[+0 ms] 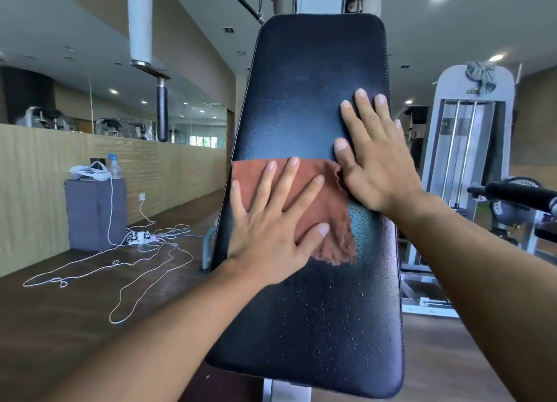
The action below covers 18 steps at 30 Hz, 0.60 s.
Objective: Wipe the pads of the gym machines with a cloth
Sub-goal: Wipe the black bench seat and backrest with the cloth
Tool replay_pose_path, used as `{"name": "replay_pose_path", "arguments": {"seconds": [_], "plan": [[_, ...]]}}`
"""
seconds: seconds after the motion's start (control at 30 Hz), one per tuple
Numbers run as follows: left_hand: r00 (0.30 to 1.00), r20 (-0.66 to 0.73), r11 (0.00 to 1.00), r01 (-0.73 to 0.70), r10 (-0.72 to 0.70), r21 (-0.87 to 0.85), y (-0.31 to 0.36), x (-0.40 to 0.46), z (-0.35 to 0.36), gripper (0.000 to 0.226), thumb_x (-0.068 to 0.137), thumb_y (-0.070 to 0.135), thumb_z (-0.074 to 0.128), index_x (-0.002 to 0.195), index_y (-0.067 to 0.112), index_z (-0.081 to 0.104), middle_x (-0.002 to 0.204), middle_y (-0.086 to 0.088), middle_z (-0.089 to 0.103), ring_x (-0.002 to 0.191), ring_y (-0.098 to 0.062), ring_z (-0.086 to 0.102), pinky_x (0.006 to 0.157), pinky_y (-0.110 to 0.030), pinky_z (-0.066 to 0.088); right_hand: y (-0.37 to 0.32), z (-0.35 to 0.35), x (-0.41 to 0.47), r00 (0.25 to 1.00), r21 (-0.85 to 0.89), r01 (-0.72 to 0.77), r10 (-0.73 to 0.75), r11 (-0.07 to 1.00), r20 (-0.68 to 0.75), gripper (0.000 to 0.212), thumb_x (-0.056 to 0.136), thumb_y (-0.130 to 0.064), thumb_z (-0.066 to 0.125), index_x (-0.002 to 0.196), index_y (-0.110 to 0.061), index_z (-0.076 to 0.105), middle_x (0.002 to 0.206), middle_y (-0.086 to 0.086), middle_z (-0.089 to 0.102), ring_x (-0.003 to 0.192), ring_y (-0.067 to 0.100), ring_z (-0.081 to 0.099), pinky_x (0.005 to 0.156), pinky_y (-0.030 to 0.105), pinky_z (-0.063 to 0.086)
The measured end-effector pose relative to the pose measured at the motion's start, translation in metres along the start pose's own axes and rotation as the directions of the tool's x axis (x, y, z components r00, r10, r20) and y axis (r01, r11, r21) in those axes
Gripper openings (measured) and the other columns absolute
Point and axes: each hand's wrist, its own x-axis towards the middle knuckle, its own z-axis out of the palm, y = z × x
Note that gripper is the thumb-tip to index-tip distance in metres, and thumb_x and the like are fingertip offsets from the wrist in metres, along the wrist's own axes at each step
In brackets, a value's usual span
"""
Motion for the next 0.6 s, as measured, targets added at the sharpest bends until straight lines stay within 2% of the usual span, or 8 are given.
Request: {"name": "replay_pose_path", "arguments": {"seconds": [0.1, 0.2, 0.23, 0.3, 0.37, 0.43, 0.53, 0.6], "plan": [[1.000, 0.014, 0.999, 0.010, -0.009, -0.043, 0.017, 0.020, -0.008, 0.069, 0.092, 0.071, 0.021, 0.154, 0.046, 0.002, 0.165, 0.007, -0.016, 0.152, -0.021, -0.016, 0.111, -0.069, -0.008, -0.010, -0.023, 0.001, 0.992, 0.311, -0.080, 0.105, 0.947, -0.065, 0.057, 0.101, -0.043, 0.023, 0.148, -0.019, 0.045, 0.160, 0.002, 0.034, 0.150, 0.020, 0.021, 0.121, 0.039, 0.012], [0.993, 0.107, 0.989, -0.028, 0.044, -0.148, 0.037, 0.034, -0.022, 0.079, 0.092, 0.062, 0.034, 0.147, 0.046, -0.020, 0.161, 0.013, -0.027, 0.146, -0.016, -0.031, 0.112, -0.065, -0.018, -0.035, -0.021, -0.027, 0.928, 0.237, 0.074, 0.020, 0.969, -0.373, 0.040, 0.104, -0.026, 0.035, 0.131, -0.004, 0.056, 0.130, 0.013, 0.057, 0.124, 0.029, 0.050, 0.108, 0.044, 0.037], [0.985, 0.161, 0.978, -0.024, 0.059, -0.206, 0.041, 0.039, -0.027, 0.082, 0.094, 0.056, 0.038, 0.144, 0.044, -0.025, 0.159, 0.017, -0.028, 0.145, -0.013, -0.034, 0.113, -0.063, -0.018, -0.044, -0.014, -0.038, 0.910, 0.244, 0.122, -0.010, 0.962, -0.415, 0.037, 0.103, -0.022, 0.037, 0.127, -0.001, 0.056, 0.125, 0.014, 0.056, 0.120, 0.029, 0.050, 0.106, 0.042, 0.038], [0.980, 0.163, 0.936, -0.048, 0.111, -0.348, 0.037, 0.042, -0.036, 0.073, 0.099, 0.046, 0.036, 0.148, 0.043, -0.017, 0.159, 0.022, -0.021, 0.145, -0.007, -0.031, 0.117, -0.056, -0.015, -0.055, 0.006, -0.051, 0.923, 0.335, 0.155, -0.014, 0.929, -0.386, 0.038, 0.102, -0.024, 0.035, 0.126, 0.000, 0.054, 0.123, 0.013, 0.055, 0.119, 0.026, 0.049, 0.105, 0.041, 0.038], [0.987, 0.026, 0.840, -0.120, 0.158, -0.529, 0.021, 0.037, -0.038, 0.059, 0.104, 0.037, 0.033, 0.156, 0.034, 0.004, 0.165, 0.016, -0.005, 0.149, -0.005, -0.016, 0.122, -0.045, -0.009, -0.053, 0.023, -0.054, 0.956, 0.359, 0.079, 0.032, 0.930, -0.292, 0.049, 0.103, -0.036, 0.028, 0.134, -0.006, 0.051, 0.135, 0.010, 0.052, 0.131, 0.026, 0.044, 0.112, 0.046, 0.032], [0.987, -0.110, 0.754, -0.158, 0.113, -0.638, -0.004, 0.026, -0.032, 0.053, 0.106, 0.025, 0.035, 0.156, 0.016, 0.023, 0.167, 0.004, 0.004, 0.152, -0.009, -0.002, 0.124, -0.033, 0.003, -0.046, 0.032, -0.056, 0.982, 0.194, 0.009, 0.027, 0.981, -0.186, 0.056, 0.103, -0.046, 0.021, 0.146, -0.018, 0.043, 0.154, 0.005, 0.040, 0.148, 0.025, 0.027, 0.122, 0.048, 0.017], [0.985, -0.146, 0.858, -0.155, 0.095, -0.490, -0.035, 0.014, -0.017, 0.055, 0.105, 0.028, 0.035, 0.155, 0.010, 0.024, 0.167, 0.000, 0.003, 0.153, -0.016, 0.009, 0.123, -0.039, 0.018, -0.041, 0.039, -0.058, 0.993, -0.084, -0.005, -0.004, 0.996, -0.114, 0.054, 0.101, -0.052, 0.027, 0.151, -0.033, 0.036, 0.164, 0.003, 0.023, 0.153, 0.026, 0.011, 0.121, 0.046, 0.007], [0.985, -0.129, 0.934, -0.151, 0.115, -0.323, -0.041, 0.012, -0.011, 0.060, 0.104, 0.037, 0.030, 0.157, 0.012, 0.016, 0.167, 0.000, 0.001, 0.153, -0.015, 0.004, 0.123, -0.041, 0.017, -0.041, 0.039, -0.056, 0.996, -0.175, -0.002, -0.013, 0.985, -0.084, 0.056, 0.100, -0.055, 0.033, 0.153, -0.037, 0.034, 0.166, 0.005, 0.018, 0.154, 0.029, 0.009, 0.121, 0.048, 0.006]]}}
